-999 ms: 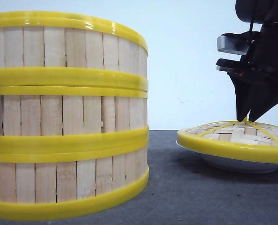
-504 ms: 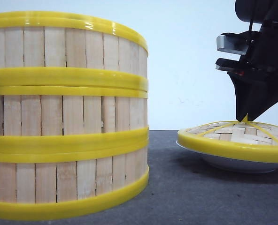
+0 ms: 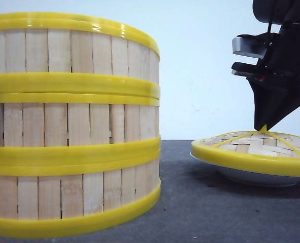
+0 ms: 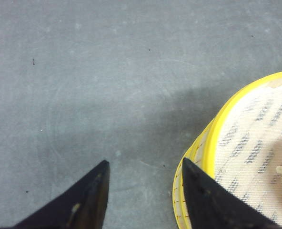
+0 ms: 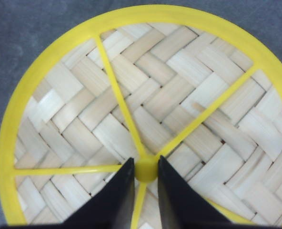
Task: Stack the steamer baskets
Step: 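Lift the woven lid off the white plate toward the stack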
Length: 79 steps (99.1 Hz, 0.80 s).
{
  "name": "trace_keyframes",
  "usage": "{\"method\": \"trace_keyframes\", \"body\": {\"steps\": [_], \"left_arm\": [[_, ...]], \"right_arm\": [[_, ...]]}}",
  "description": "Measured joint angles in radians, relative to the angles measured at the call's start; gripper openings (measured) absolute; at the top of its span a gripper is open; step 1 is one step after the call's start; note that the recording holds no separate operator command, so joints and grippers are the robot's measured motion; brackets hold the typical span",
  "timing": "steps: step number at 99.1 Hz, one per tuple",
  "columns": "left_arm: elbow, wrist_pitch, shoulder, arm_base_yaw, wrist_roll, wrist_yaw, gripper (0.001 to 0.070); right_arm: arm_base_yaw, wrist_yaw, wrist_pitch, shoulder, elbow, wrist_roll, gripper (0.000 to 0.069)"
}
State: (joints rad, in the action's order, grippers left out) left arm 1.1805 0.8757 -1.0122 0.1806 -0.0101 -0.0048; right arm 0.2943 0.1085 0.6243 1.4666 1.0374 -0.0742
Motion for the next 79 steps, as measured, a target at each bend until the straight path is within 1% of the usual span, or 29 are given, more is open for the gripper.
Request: {"method": "trace_keyframes", "body": {"steps": [12,21,46,57,70,79], "left_arm": [[0.0,0.0,0.0,0.0,0.0,0.0,0.0286],[0.0,0.0,0.0,0.0,0.0,0.0,0.0286],[0.0,-0.013,0.0,-0.001,0.0,0.0,0.0286],[0.0,-0.021,0.0,-0.006,0.0,-0.001,0.0286],[0.0,-0.021,0.0,-0.009,0.0,-0.036,0.0277],[0.0,-0.023,0.0,-0.019,0.0,-0.048,0.0275]], "right_arm": [[0.0,0.0,0.039,-0.009,0.021,0.0,0.0052],[0.006,-0.002,0.092,-0.036,0.072,0.001,0.0051],[0.043,0.006,0.283,-0.066,0.367,0.034,0.0051],[0.078,0.062,0.329,-0.066,0.492,0.043,0.0051],[0.142,0.148,0.377,-0.056,0.637,0.045,0.0051],[0.204,0.159,0.41,-0.032,0.719,0.045,0.0051]]}}
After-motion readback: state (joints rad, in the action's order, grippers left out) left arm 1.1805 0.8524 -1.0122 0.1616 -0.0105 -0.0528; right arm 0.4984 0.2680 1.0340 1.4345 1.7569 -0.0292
